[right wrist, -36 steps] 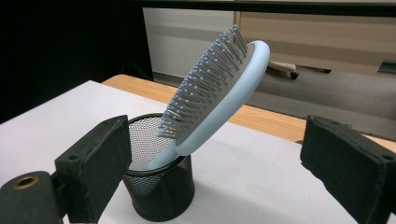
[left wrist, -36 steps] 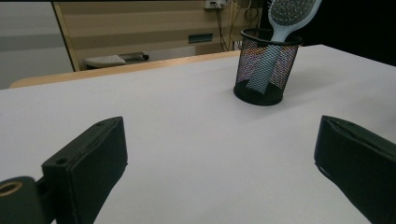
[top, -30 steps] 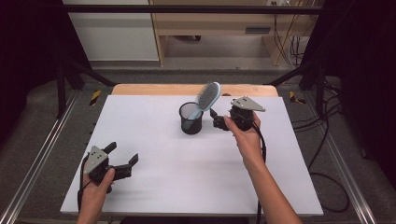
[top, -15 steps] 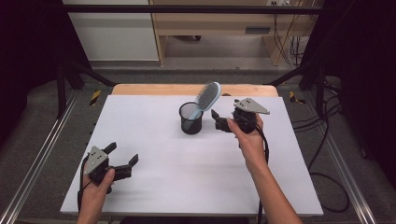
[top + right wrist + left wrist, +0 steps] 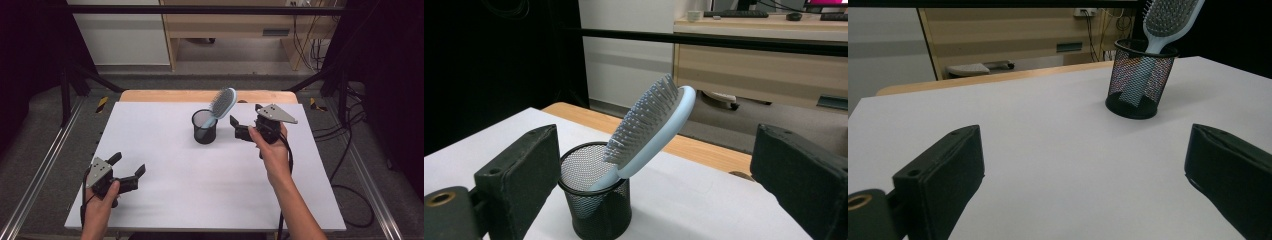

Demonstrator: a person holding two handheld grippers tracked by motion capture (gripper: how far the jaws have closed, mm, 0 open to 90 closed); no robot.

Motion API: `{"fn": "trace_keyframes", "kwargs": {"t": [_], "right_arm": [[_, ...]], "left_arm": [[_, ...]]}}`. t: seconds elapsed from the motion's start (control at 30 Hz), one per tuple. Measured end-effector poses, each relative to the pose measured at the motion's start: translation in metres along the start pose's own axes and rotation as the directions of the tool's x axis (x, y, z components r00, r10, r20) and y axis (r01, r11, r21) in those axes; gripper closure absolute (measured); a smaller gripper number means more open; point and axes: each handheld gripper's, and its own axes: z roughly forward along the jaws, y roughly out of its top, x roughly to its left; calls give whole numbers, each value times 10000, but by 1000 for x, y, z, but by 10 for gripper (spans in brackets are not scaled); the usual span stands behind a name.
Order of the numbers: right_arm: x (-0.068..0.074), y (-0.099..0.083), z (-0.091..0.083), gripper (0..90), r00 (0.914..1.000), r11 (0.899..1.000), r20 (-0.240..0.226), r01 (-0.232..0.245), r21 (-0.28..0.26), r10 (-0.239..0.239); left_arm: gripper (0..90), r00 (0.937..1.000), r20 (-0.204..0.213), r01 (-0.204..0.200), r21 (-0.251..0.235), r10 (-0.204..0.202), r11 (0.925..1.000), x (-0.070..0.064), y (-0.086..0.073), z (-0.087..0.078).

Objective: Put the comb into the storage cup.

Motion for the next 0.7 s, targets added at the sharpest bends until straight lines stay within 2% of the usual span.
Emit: {"fn": "trace_keyframes", "kwargs": {"t": [0.3, 0.43, 0.57, 0.7], "right_arm": [[-5, 5, -13, 68, 9999, 9996, 29, 123, -261, -122], [-8, 6, -19, 69, 10000, 9992, 14, 53, -396, -53], [-12, 6, -25, 60, 10000, 9988, 55, -4, -492, 7], [-17, 5, -31, 57, 9999, 9983, 147, -10, -587, 19]], "left_arm": [[27, 9995, -237, 211, -326, -218, 9992, 8, 2, -6], [24, 9996, -220, 174, -481, -185, 9987, 12, 3, -9], [24, 9991, -241, 323, -648, -339, 9974, 17, 5, -14], [25, 9995, -190, 228, -665, -241, 9975, 21, 5, -18]]}}
